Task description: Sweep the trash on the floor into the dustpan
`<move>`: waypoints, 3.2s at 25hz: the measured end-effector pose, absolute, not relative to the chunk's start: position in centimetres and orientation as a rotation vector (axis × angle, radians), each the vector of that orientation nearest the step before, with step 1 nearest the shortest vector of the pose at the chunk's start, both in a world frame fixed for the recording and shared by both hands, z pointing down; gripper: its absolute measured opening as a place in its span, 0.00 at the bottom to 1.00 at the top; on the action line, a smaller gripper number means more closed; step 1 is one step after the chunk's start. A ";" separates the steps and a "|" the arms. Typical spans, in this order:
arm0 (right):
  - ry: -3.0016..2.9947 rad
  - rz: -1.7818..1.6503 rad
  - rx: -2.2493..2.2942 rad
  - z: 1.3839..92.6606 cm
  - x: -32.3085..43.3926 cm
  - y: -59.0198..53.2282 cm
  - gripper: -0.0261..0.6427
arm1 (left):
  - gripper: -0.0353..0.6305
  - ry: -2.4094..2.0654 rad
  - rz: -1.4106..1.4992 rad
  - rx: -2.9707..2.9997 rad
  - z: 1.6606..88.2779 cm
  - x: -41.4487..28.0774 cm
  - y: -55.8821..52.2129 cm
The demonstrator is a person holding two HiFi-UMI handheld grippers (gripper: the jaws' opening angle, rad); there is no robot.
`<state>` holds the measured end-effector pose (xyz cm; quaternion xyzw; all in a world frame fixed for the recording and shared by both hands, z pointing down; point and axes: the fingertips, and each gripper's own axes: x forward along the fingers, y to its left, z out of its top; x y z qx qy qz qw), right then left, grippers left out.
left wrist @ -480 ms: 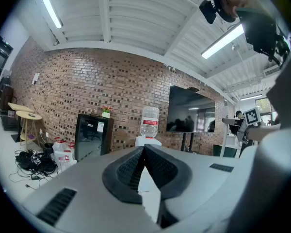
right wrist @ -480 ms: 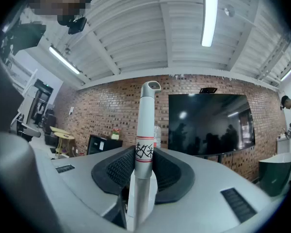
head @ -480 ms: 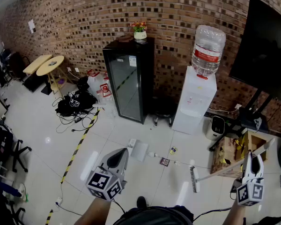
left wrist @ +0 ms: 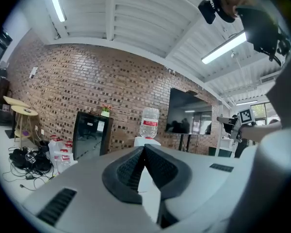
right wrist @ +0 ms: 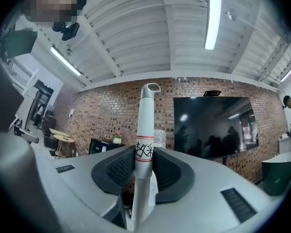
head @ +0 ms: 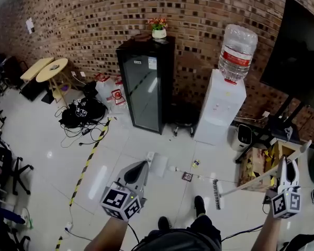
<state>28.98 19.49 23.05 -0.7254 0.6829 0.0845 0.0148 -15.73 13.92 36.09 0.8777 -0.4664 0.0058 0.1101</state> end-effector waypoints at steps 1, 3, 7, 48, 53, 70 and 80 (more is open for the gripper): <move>2.131 0.258 -2.257 23.3 28.5 19.1 0.23 | 0.07 -1.372 0.018 2.578 36.2 -15.9 13.6; 2.159 0.247 -2.243 23.9 27.3 18.2 0.23 | 0.07 -1.386 0.018 2.567 36.2 -16.5 13.0; 2.217 0.200 -2.192 25.5 25.3 16.1 0.23 | 0.07 -1.439 0.041 2.524 37.1 -17.4 11.7; 2.057 -0.340 -2.534 55.9 20.3 -16.5 0.22 | 0.07 -1.225 0.446 2.533 59.7 -15.8 -23.5; 1.942 -0.363 -2.598 57.3 18.8 -18.5 0.22 | 0.07 -1.142 0.460 2.541 61.6 -17.3 -25.9; 1.728 -0.529 -2.717 63.3 13.9 -22.0 0.22 | 0.07 -0.932 0.562 2.612 64.0 -20.9 -27.9; 1.960 -0.589 -2.601 65.1 5.8 -28.3 0.22 | 0.07 -0.952 0.516 2.583 63.8 -24.0 -29.6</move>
